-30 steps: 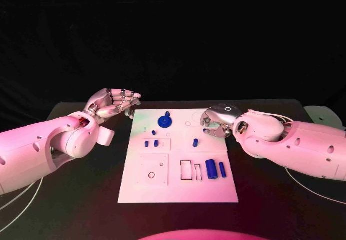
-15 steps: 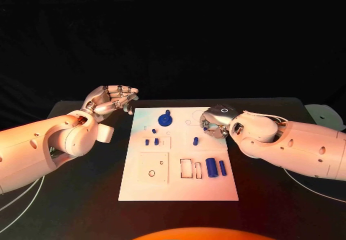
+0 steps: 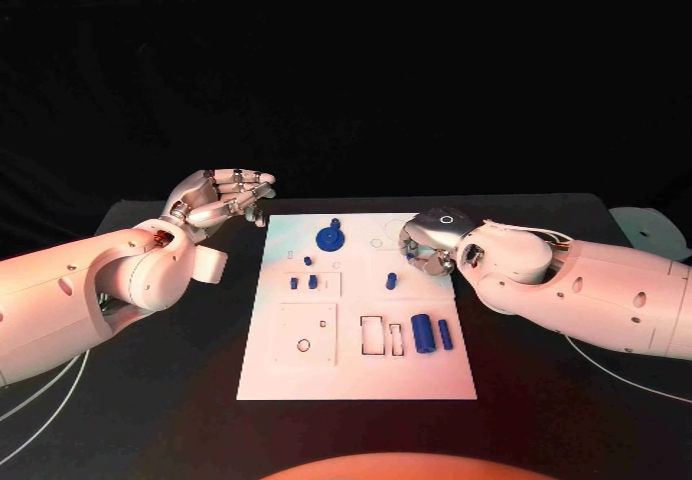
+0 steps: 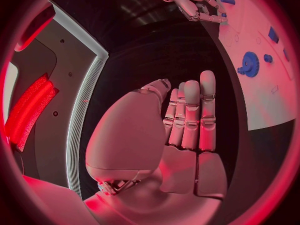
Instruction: Assemble the parts on the task board
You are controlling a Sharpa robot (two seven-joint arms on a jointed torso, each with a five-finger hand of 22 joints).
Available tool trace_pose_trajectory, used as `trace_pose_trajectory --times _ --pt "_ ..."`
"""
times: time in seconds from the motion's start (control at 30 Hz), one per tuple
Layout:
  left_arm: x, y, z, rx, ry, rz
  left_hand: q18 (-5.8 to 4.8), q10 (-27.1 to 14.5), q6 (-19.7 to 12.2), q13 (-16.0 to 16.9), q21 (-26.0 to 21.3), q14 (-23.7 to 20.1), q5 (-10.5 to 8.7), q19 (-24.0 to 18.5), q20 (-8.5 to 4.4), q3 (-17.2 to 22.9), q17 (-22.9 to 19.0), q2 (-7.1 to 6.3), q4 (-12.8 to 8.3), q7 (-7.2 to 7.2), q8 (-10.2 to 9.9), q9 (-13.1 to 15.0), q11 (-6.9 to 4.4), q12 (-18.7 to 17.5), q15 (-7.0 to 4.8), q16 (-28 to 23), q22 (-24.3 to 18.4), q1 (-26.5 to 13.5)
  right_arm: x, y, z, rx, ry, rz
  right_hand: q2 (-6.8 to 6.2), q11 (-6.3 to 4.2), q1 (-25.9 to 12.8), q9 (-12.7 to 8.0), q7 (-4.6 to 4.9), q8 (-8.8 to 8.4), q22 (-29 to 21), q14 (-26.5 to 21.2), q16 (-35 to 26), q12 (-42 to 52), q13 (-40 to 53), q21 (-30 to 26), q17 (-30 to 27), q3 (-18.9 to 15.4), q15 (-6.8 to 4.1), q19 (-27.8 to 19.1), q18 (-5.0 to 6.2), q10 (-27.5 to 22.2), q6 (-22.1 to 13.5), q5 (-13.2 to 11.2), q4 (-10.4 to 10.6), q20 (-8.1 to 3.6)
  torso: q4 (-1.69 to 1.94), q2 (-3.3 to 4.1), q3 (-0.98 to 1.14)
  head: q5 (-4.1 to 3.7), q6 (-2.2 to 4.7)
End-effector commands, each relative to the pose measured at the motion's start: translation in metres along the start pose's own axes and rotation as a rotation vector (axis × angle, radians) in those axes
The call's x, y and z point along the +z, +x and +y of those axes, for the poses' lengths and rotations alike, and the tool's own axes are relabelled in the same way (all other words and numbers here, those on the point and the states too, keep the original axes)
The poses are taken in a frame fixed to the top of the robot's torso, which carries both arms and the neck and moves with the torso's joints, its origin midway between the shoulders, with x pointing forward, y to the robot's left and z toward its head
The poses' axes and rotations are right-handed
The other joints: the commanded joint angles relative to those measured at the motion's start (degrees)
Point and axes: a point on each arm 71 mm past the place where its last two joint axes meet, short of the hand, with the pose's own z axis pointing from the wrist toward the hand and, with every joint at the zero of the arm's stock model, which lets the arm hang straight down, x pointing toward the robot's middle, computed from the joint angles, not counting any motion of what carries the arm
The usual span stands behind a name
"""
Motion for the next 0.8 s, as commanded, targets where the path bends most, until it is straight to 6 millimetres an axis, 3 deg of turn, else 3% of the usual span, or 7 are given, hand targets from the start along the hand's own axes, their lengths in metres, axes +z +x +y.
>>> trace_pose_trajectory --times 0.03,0.3,0.8 --pt "0.000 0.001 0.000 -0.009 0.006 -0.004 0.38 -0.58 -0.20 0.11 -0.35 -0.13 0.34 -0.04 -0.40 0.40 -0.10 0.08 -0.07 0.15 0.25 -0.10 0.06 0.40 -0.21 -0.33 -0.08 0.52 -0.001 0.011 0.001 -0.021 0.005 0.061 0.90 -0.11 -0.19 0.17 0.01 0.33 5.57 2.86 0.25 0.37 -0.10 0.42 0.11 0.26 -0.41 0.37 -0.58 0.75 0.66 -0.07 -0.73 -0.10 -0.02 0.01 0.01 -0.19 -0.05" --pt "0.000 -0.001 0.000 -0.005 0.001 -0.011 0.37 -0.86 -0.37 0.17 -0.45 -0.15 0.38 0.01 -0.38 0.71 -0.19 0.08 -0.23 0.23 0.22 -0.15 0.12 0.56 -0.16 -0.39 -0.15 0.58 -0.002 0.009 0.002 -0.004 0.006 0.023 2.39 -0.39 -0.87 0.79 -0.25 0.86 6.38 2.93 0.36 0.00 -0.19 1.45 0.26 1.69 -0.69 0.74 -0.78 1.67 1.53 -0.78 -2.83 -0.37 0.07 -0.06 -0.04 -0.31 -0.05" --pt "0.001 -0.003 0.001 -0.005 -0.007 -0.022 0.35 -1.25 -0.60 0.25 -0.58 -0.25 0.48 0.03 -0.34 1.07 -0.31 -0.01 -0.40 0.36 0.17 -0.22 0.25 0.76 -0.08 -0.49 -0.23 0.52 -0.008 -0.007 0.003 0.040 0.004 -0.113 2.62 -0.45 -1.56 1.11 -0.28 1.06 7.09 2.96 0.35 -0.24 -0.25 2.48 0.16 2.22 -0.72 1.16 -1.00 2.06 1.74 -1.06 -3.63 -0.43 0.03 -0.05 -0.07 -0.24 0.14"
